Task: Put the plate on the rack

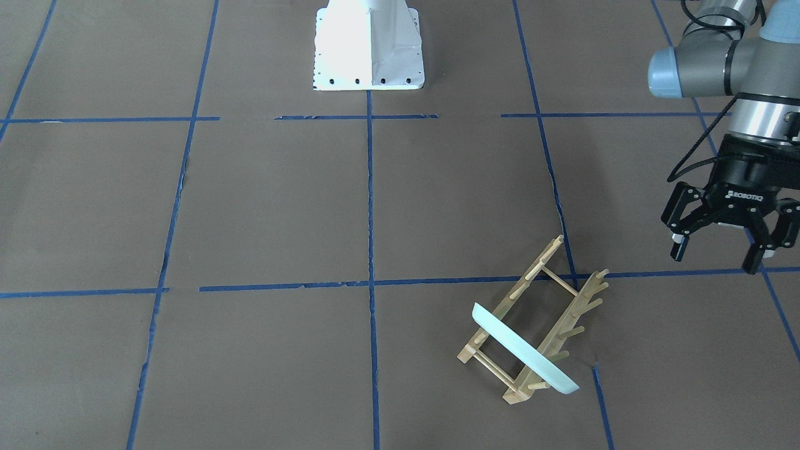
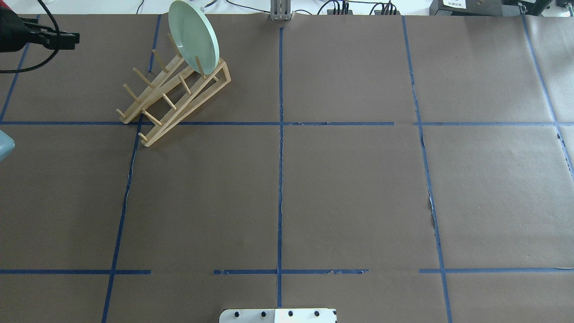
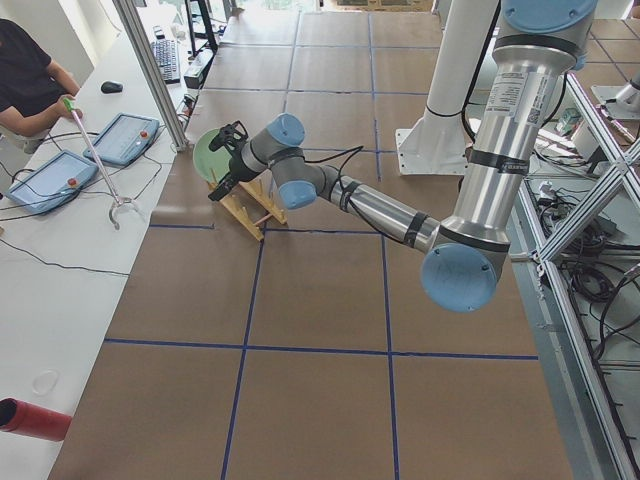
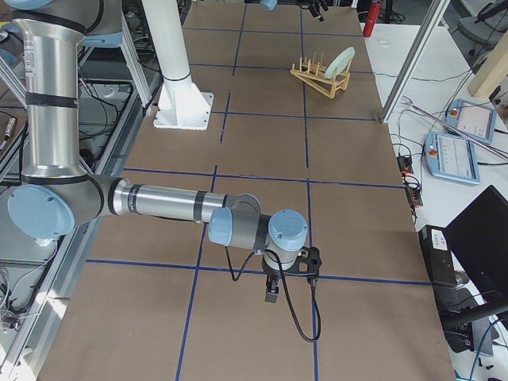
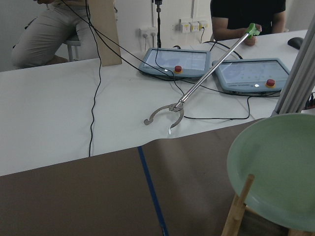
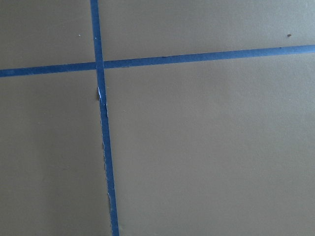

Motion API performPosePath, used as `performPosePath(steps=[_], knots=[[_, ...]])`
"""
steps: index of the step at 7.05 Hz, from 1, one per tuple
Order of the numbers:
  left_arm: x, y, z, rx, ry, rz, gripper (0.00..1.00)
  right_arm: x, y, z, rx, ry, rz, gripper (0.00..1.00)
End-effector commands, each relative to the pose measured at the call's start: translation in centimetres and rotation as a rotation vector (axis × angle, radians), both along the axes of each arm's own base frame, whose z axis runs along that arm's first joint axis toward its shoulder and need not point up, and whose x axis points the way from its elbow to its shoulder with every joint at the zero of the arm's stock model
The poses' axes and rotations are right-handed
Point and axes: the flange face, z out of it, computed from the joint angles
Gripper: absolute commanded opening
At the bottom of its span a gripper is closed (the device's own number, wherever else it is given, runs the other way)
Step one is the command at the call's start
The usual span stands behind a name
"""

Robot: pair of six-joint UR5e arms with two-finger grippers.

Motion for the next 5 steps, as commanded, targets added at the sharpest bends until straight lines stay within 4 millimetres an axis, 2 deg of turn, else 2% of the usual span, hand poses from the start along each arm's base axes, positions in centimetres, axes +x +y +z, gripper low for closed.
performPosePath(steps=[1,2,3,4,5], knots=[[-6.8,-2.3,2.1,-0.083,-0.185,0.097,1.00,0.0,0.0,0.0,0.001,0.000,-0.001,1.00],[-8.9,-2.2,3.8,-0.114,-0.217,0.161,1.00,0.0,0.0,0.0,0.000,0.000,0.000,1.00],[-11.6,-2.1,5.6,-0.219,-0.197,0.210,1.00,0.0,0.0,0.0,0.000,0.000,0.000,1.00],[-13.0,-2.0,7.7,-0.322,-0.191,0.273,1.00,0.0,0.0,0.0,0.000,0.000,0.000,1.00],[-14.1,-1.5,9.1,-0.408,-0.157,0.291,1.00,0.0,0.0,0.0,0.000,0.000,0.000,1.00]])
